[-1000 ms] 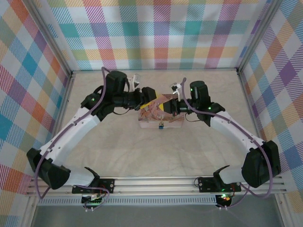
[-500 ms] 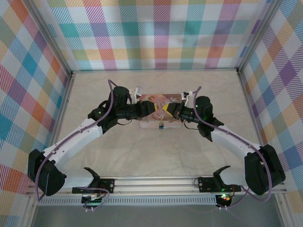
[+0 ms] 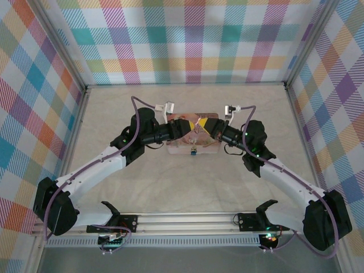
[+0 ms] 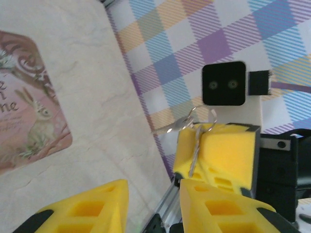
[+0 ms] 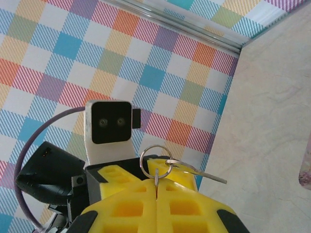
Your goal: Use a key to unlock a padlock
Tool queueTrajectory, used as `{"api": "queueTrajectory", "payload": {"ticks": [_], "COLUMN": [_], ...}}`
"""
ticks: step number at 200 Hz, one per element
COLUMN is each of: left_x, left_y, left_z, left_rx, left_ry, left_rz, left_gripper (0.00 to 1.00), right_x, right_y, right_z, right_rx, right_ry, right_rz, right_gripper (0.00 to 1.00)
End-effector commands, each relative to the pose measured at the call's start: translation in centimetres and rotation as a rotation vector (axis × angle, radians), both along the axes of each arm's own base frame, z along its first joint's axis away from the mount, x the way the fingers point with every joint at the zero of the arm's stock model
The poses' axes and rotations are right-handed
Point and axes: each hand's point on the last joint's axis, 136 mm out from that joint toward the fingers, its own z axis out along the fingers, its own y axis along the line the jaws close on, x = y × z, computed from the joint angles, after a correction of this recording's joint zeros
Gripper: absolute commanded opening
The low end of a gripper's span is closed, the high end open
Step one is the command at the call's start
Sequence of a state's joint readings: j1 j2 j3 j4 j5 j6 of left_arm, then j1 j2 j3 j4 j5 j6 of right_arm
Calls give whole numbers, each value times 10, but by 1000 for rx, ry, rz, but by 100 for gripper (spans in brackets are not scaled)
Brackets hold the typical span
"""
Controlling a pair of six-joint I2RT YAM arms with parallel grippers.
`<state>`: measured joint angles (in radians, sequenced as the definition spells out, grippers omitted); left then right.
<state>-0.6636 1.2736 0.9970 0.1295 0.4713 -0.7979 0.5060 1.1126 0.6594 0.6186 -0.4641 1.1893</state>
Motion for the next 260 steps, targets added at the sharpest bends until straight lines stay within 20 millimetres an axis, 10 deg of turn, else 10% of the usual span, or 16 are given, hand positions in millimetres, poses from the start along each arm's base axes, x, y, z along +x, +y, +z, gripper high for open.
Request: {"api": "queueTrajectory", "payload": {"ticks": [1,114,194,235,260], "left_x": [-12,-20,-20,-23,-23], "left_y": [-5,-19,-18,-12,-7], "left_z": [39,43,50,50,39], "left_rx": [-121,-137,-133,-87,14], "left_ry": [-104,-106,-133,-151,-122], "left_rz": [-54,-110,-112,-99,-90], "left_gripper": [37,32,0,0,0], "right_x": [-6,-12,-12,-16,-17], "right_y": [1,4,5,2,-4], "right_z": [12,24,18,3,-17], "right_rx": [19,52,45,-1,-88], "right_ry": [-84,-130,-124,-105,-66], "right_rz": [2,21,24,21,-11], "right_gripper": [0,0,0,0,20]}}
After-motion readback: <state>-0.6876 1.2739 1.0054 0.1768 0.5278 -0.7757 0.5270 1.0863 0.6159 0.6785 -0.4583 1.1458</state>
